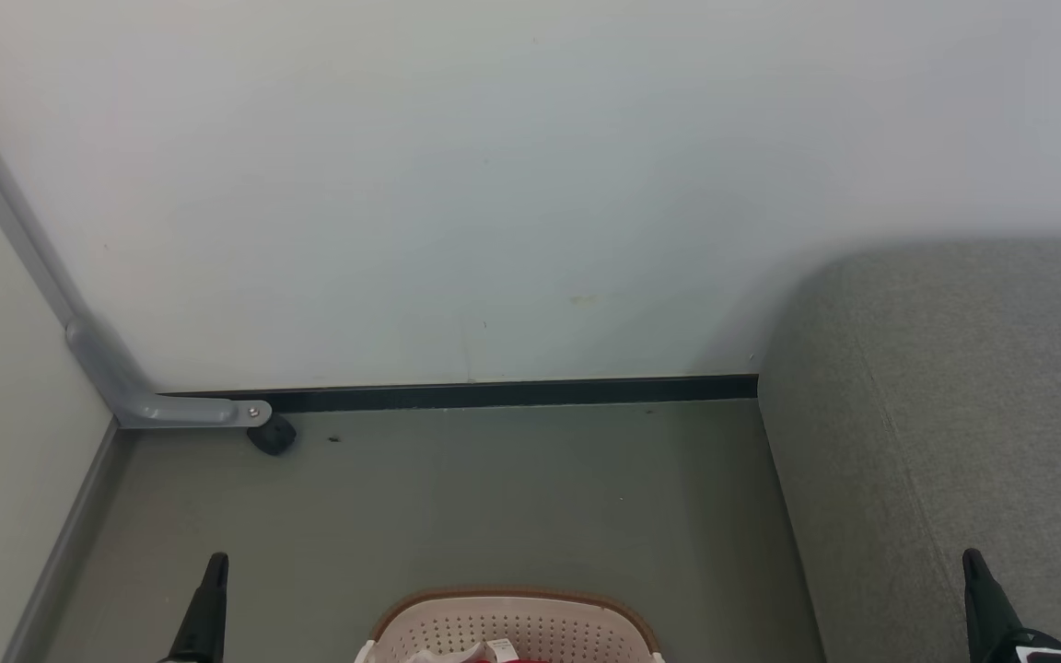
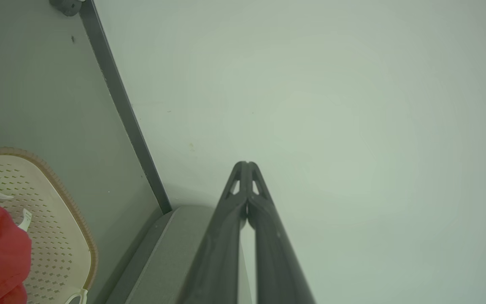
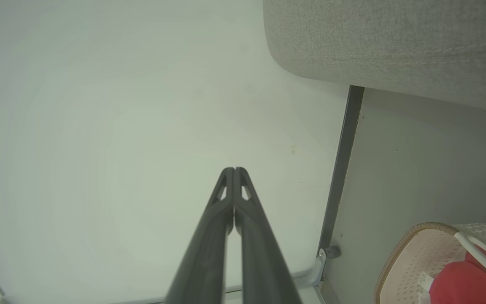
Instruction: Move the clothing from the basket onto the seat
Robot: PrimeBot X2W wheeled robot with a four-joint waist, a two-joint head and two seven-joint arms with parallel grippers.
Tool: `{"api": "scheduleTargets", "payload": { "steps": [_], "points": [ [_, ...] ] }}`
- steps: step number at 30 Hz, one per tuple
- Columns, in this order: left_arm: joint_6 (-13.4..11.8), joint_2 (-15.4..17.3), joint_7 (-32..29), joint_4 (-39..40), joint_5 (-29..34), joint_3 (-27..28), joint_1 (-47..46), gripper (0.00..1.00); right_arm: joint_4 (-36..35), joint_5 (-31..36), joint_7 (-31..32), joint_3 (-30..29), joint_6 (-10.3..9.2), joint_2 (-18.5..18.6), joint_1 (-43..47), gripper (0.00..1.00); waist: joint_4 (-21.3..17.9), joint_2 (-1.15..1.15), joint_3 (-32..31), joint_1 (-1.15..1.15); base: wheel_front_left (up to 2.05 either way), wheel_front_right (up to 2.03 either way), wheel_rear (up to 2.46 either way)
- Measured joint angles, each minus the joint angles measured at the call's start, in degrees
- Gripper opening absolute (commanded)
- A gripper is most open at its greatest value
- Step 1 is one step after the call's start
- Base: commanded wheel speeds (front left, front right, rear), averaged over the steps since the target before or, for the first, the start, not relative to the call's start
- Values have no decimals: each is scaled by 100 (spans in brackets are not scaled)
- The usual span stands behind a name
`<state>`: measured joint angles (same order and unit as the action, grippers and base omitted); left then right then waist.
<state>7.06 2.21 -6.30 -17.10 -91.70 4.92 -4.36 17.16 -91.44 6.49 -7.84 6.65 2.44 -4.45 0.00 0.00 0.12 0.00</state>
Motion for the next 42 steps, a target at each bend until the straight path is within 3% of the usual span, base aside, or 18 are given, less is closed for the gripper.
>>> {"api": "scheduleTargets", "payload": {
  "steps": [7,8,32,38,42],
  "points": [
    [0,0,0,0,0,0,0,0,0,0,0,0,0,0,0,0,0,0,0,0,0,0,0],
    [-1,-3,0,-18,0,-1,7,100,16,2,0,1,-3,-3,7,100,0,0,0,0,0,0,0],
    [-9,-51,399,-85,86,-455,209,100,134,252,-155,20,-16,71,160,100,1,0,-6,0,0,0,0],
    [-10,-37,546,-76,499,-577,138,100,55,695,-280,176,-16,250,152,100,7,0,-10,0,0,0,0],
    [-148,-37,621,-54,1009,-570,103,100,22,1046,-420,310,-15,387,140,100,13,0,-16,0,0,0,0]
  ]
}}
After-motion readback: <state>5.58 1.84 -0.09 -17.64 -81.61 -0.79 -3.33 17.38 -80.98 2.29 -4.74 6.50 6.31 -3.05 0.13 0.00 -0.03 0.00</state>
